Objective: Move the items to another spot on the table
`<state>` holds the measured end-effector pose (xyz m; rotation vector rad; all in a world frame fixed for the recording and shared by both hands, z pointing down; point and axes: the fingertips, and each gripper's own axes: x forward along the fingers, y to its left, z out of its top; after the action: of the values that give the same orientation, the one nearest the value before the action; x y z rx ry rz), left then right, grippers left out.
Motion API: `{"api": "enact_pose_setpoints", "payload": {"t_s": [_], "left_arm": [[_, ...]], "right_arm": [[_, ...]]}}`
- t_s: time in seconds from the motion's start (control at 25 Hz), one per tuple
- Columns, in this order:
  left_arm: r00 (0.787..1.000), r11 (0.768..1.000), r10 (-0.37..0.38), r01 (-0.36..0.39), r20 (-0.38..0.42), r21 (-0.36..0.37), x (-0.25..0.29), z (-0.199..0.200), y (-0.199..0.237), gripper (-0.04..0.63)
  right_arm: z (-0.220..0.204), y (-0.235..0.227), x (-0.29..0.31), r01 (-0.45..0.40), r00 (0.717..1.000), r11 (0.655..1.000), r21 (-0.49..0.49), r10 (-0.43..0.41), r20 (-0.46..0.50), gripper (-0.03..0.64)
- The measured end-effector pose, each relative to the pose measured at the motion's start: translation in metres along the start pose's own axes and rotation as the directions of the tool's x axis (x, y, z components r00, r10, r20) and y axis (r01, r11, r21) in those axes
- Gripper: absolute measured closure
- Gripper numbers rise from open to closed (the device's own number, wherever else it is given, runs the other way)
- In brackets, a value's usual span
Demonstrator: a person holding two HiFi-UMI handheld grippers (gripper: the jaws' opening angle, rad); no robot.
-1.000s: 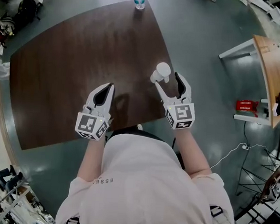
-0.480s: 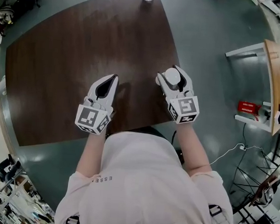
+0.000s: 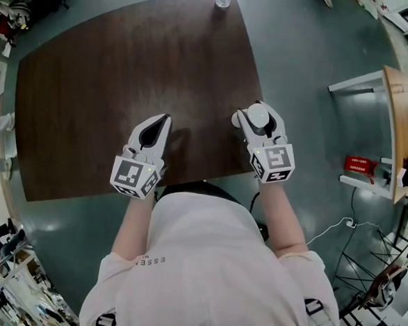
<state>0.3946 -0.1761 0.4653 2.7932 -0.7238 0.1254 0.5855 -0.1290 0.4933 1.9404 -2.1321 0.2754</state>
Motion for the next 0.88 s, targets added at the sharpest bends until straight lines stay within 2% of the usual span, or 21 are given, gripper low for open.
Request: {"api": "enact_pose_setpoints", "payload": {"t_s": [0.16,0.32,0.52,0.68,0.88], "left_arm": [[0.998,0.999,0.054,-0.054,0.019,0.001,-0.02,0.004,-0.015,0.58],[0.993,0.994,0.112,-0.113,0.034,0.0,-0.059,0.0,-0.02,0.58],[0.976,0.978,0.209,-0.209,0.055,0.003,-0.101,-0.004,-0.019,0.58],[0.951,0.955,0.297,-0.298,0.08,-0.005,-0.148,0.0,-0.001,0.58],[0.901,0.907,0.42,-0.42,0.106,-0.027,-0.229,0.0,0.035,0.58]], "right_arm": [[0.013,0.008,-0.022,-0.054,0.998,0.997,-0.056,0.055,0.022,0.414],[0.02,0.042,-0.033,-0.131,0.99,0.987,-0.094,0.135,0.037,0.414],[0.025,0.075,-0.037,-0.212,0.975,0.971,-0.114,0.219,0.051,0.414],[0.032,0.122,-0.023,-0.299,0.951,0.945,-0.133,0.307,0.045,0.414],[0.041,0.203,-0.004,-0.407,0.909,0.9,-0.158,0.416,0.029,0.414]]}}
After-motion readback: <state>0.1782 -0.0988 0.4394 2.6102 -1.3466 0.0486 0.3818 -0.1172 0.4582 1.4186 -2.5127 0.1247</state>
